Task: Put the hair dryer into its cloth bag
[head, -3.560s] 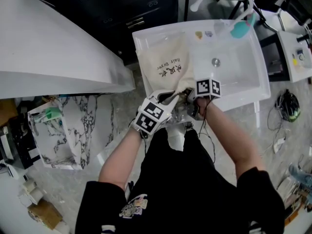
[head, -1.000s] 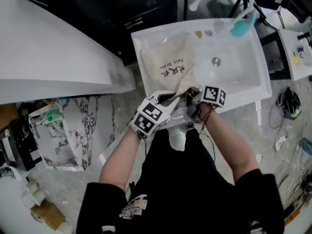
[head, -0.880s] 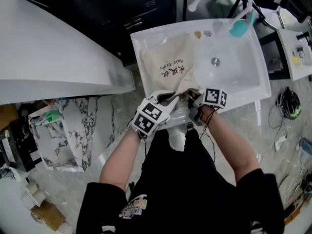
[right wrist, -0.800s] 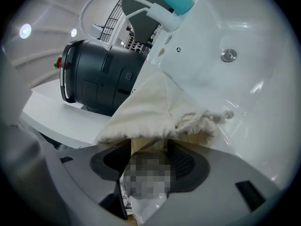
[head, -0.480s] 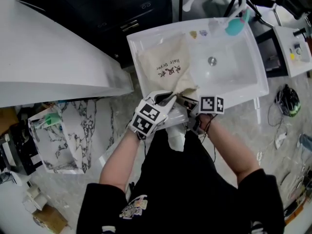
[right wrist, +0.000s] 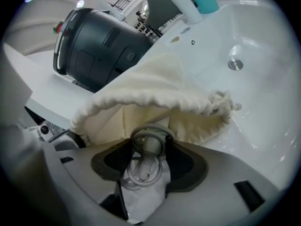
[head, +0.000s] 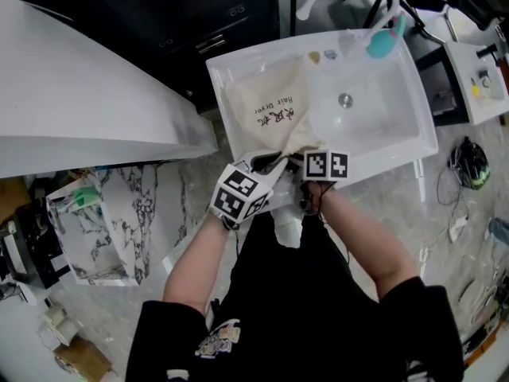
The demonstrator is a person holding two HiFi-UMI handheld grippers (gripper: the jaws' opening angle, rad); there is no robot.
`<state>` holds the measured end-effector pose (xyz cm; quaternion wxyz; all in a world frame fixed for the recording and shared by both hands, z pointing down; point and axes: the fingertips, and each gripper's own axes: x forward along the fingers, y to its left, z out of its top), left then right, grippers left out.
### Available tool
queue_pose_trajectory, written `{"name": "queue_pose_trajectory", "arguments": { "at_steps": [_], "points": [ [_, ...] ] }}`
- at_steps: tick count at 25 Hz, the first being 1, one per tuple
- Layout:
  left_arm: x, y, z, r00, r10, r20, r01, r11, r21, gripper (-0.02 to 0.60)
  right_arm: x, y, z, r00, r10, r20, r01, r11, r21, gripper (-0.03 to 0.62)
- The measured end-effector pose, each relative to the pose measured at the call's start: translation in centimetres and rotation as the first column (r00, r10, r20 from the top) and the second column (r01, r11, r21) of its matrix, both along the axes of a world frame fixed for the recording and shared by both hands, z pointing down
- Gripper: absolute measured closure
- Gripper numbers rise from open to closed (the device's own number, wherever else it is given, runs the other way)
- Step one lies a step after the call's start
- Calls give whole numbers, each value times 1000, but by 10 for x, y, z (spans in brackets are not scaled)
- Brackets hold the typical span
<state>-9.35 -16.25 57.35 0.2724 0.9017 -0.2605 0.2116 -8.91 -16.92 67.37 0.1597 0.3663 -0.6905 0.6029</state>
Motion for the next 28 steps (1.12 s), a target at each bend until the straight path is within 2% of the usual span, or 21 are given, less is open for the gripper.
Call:
{"name": "queue_pose_trajectory", "arguments": {
  "at_steps": [6, 9, 16, 21, 28],
  "points": [
    [-1, 7, 1, 996, 77, 48, -78, 997, 16, 537, 11, -21, -21, 999, 15, -28, -9, 980, 201, 382],
    [-3, 8, 2, 995, 89, 43, -89, 996, 6, 537, 16, -35, -20, 998, 10, -62, 6, 968, 251, 381],
    [-3, 8, 5, 995, 66, 72, -67, 998, 18, 531, 18, -33, -10, 997, -42, -61, 55, 971, 231, 368],
    [-4, 5, 4, 998, 2, 66, -3, 1000, 26, 496, 27, -27, -11, 995, -82, -55, 92, 974, 207, 372],
    [-1, -1, -12, 991, -117, 64, 113, 991, 67, 488, 50, -15, -31, 987, -157, -28, 159, 961, 225, 405]
  ]
}}
